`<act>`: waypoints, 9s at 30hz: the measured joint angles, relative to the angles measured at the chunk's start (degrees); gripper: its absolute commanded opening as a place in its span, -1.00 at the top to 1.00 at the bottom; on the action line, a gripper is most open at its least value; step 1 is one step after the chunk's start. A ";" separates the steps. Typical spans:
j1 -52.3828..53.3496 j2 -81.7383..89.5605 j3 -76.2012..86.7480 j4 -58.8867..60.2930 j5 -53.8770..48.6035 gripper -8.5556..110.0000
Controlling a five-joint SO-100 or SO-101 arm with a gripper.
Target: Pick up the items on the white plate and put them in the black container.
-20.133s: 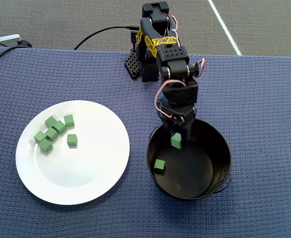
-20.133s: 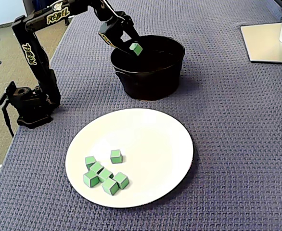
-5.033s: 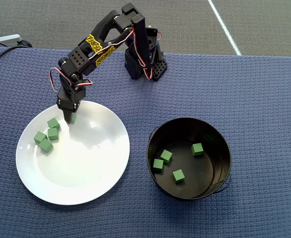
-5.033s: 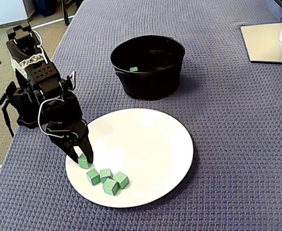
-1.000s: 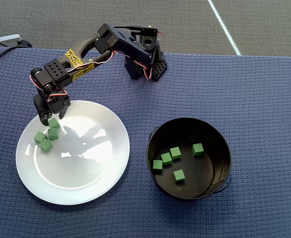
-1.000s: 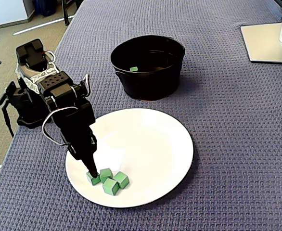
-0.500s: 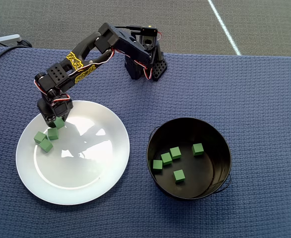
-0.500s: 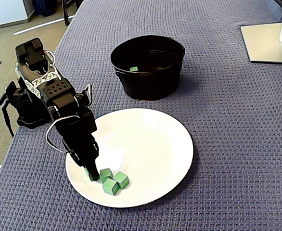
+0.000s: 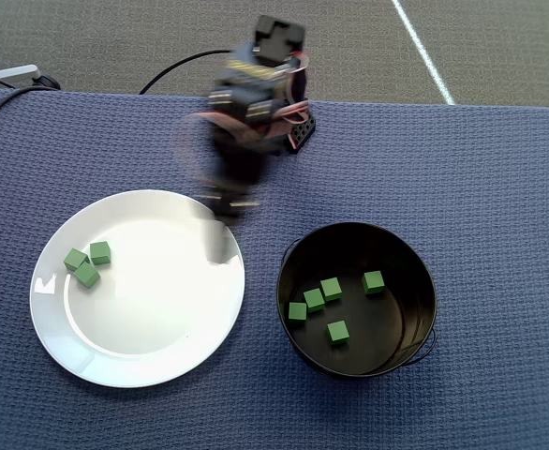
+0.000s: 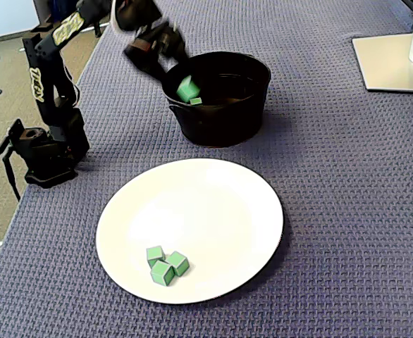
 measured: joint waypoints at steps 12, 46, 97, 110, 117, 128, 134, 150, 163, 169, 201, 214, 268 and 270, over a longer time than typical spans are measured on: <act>-18.63 -0.62 27.51 -27.77 -8.09 0.35; 53.44 -2.64 45.44 -49.04 -75.06 0.43; 46.76 -10.90 69.35 -95.36 -73.83 0.86; 22.94 10.02 39.99 -42.89 -31.20 0.86; -13.18 -2.11 10.99 -10.37 -20.48 0.86; -21.97 -8.09 12.57 -8.88 -18.11 0.28; -0.70 5.89 13.97 -3.69 -36.47 0.39; 53.44 -30.85 -9.23 -7.12 -15.56 0.48; 45.88 -43.51 -20.30 -2.81 -16.08 0.48; 45.09 -48.08 -22.85 -3.87 -17.23 0.49; 2.29 -11.07 -31.20 10.81 -25.31 0.86; -18.63 -11.07 11.07 -11.60 -20.48 0.32; 43.42 -32.52 13.45 -33.13 -48.43 0.50; 42.19 -32.52 13.45 -33.05 -48.08 0.51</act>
